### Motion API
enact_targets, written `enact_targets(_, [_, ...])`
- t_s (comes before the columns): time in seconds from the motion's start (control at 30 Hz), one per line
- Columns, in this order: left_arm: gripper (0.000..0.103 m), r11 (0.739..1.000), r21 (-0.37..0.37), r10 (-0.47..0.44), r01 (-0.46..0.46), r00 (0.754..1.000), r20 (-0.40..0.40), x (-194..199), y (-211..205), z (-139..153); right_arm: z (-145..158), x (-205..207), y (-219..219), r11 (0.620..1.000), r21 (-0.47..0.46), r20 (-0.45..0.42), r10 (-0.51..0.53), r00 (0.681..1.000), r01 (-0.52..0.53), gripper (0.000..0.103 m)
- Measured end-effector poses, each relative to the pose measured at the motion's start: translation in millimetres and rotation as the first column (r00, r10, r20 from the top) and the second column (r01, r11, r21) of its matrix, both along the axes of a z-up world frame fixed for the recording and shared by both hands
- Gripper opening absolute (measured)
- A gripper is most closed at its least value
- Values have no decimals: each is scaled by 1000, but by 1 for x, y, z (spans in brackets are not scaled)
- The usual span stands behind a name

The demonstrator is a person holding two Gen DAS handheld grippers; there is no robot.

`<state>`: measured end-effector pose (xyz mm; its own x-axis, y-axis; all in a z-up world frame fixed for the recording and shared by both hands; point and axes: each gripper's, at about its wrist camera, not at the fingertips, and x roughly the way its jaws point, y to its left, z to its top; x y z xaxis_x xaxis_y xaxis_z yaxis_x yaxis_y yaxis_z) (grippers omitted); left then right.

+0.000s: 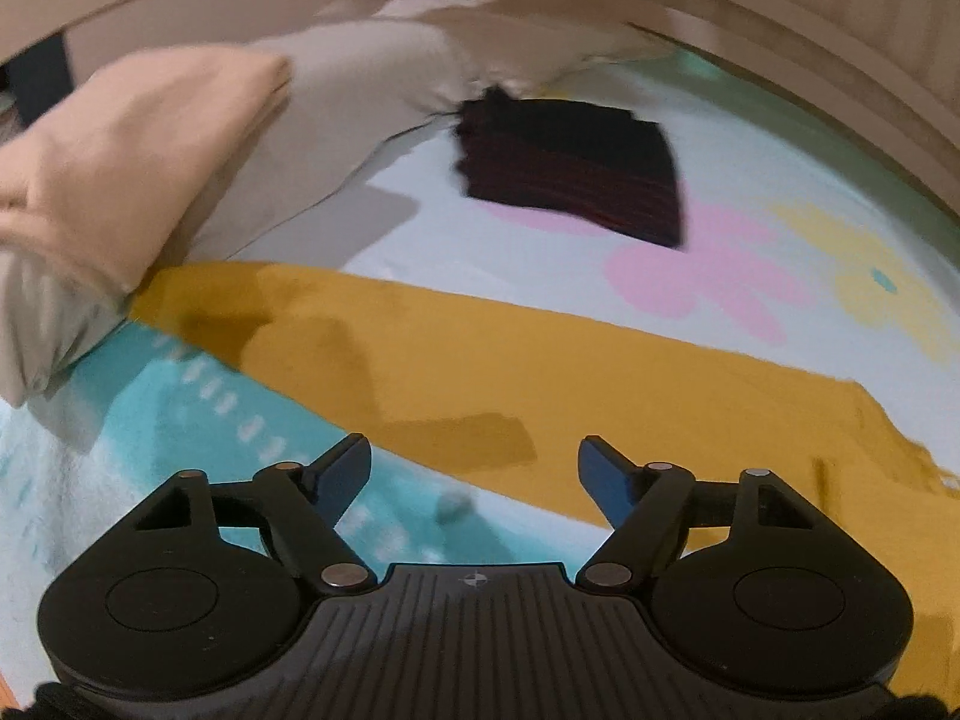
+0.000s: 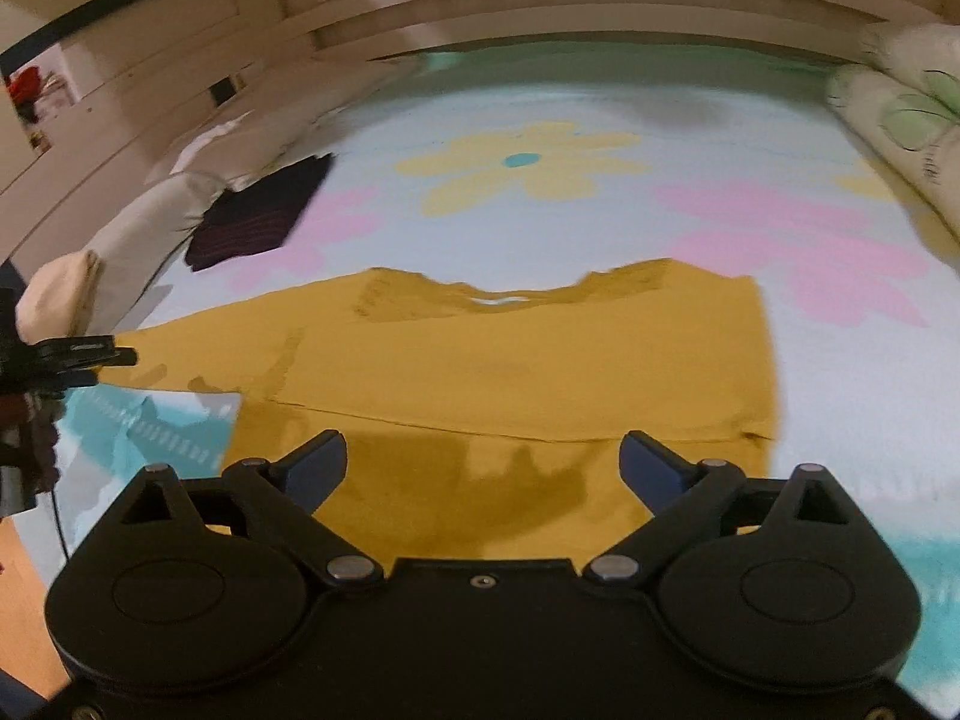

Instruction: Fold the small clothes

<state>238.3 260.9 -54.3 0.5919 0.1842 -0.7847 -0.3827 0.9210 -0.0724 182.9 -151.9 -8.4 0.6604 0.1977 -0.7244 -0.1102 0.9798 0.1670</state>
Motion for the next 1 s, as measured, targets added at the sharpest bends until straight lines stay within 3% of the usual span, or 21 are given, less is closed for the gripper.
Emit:
enact_targets(0.27, [75, 972, -155, 183, -177, 983, 30, 2, 59, -17, -7, 14, 16, 997, 63, -31, 41, 999, -39, 98])
enact_targets(0.47, [75, 957, -181, 232, -228, 973, 1, 14, 76, -36, -4, 15, 20, 993, 111, -17, 50, 999, -48, 98])
enact_targets(0.57, [76, 963, -146, 230, -224, 973, 23, 19, 76, -36, -4, 14, 19, 991, 126, -17, 51, 999, -48, 98])
enact_targets(0.7, [76, 961, -153, 241, -229, 969, 60, 26, 78, -37, -5, 13, 19, 989, 136, -25, 53, 998, -49, 98])
enact_targets(0.73, [72, 960, -154, 247, -234, 966, 74, 27, 78, -37, -5, 13, 19, 989, 140, -26, 55, 998, -51, 98])
enact_targets(0.8, [8, 960, -141, 259, -244, 960, 102, 30, 76, -37, -3, 13, 18, 988, 146, -24, 56, 998, -52, 98])
enact_targets(0.9, [5, 961, -170, 238, -218, 965, 110, 35, 64, -28, -2, 12, 18, 988, 147, -16, 55, 998, -52, 98])
enact_targets(1.0, [5, 988, -91, 139, -126, 978, 158, 45, 27, 2, -1, 12, 16, 988, 147, -14, 50, 999, -47, 98])
